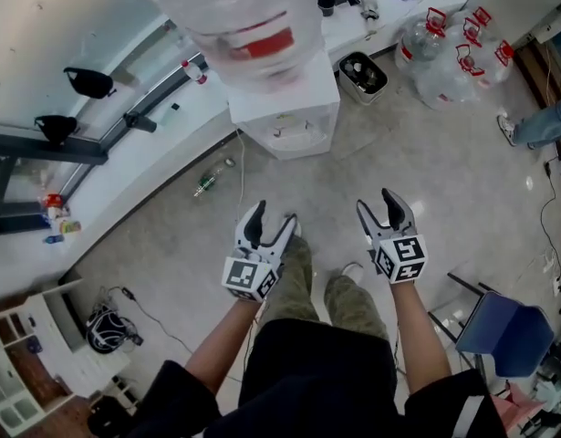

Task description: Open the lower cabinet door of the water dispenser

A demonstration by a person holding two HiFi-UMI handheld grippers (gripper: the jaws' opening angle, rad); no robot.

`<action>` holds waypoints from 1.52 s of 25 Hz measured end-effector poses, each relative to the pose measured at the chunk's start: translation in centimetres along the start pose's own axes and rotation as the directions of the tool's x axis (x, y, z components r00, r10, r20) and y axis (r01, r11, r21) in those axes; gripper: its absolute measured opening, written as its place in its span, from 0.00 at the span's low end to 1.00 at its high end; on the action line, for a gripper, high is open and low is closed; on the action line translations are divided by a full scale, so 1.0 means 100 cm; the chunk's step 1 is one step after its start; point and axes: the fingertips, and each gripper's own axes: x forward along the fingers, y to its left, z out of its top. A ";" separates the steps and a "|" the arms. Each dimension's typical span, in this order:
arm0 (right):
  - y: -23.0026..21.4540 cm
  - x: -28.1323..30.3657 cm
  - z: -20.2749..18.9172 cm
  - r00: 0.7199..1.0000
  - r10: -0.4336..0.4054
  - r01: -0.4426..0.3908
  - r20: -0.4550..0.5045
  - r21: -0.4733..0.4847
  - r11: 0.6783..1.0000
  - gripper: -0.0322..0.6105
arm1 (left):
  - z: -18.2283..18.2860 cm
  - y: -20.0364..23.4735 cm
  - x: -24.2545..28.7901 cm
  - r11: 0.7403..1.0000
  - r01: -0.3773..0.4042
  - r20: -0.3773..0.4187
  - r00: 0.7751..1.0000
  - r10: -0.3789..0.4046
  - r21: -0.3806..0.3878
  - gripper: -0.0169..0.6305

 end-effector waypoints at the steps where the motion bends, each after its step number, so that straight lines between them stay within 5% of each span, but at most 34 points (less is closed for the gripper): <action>1: -0.004 0.002 -0.011 1.000 0.005 -0.005 0.004 0.014 1.000 0.42 | -0.014 -0.003 0.002 1.000 -0.002 -0.014 1.000 0.002 0.001 0.47; 12: -0.056 0.080 -0.108 1.000 0.022 -0.021 0.015 -0.019 1.000 0.42 | -0.114 -0.004 0.077 1.000 0.014 -0.020 1.000 -0.014 -0.010 0.47; 17: -0.062 0.128 -0.151 0.999 0.037 -0.036 0.003 -0.110 0.993 0.42 | -0.157 -0.003 0.114 0.984 0.161 -0.076 0.985 -0.156 0.072 0.47; 24: -0.094 0.206 -0.213 0.997 0.070 -0.069 0.045 -0.026 0.997 0.42 | -0.219 0.029 0.170 0.967 0.224 -0.089 0.973 -0.214 0.122 0.47; 29: -0.119 0.262 -0.255 0.993 0.063 -0.062 0.097 -0.019 0.998 0.42 | -0.255 0.039 0.208 0.925 0.335 -0.130 0.940 -0.315 0.178 0.47; 38: -0.137 0.347 -0.315 0.984 0.099 -0.103 0.147 0.023 0.994 0.42 | -0.289 0.086 0.250 0.926 0.366 -0.114 0.928 -0.355 0.090 0.47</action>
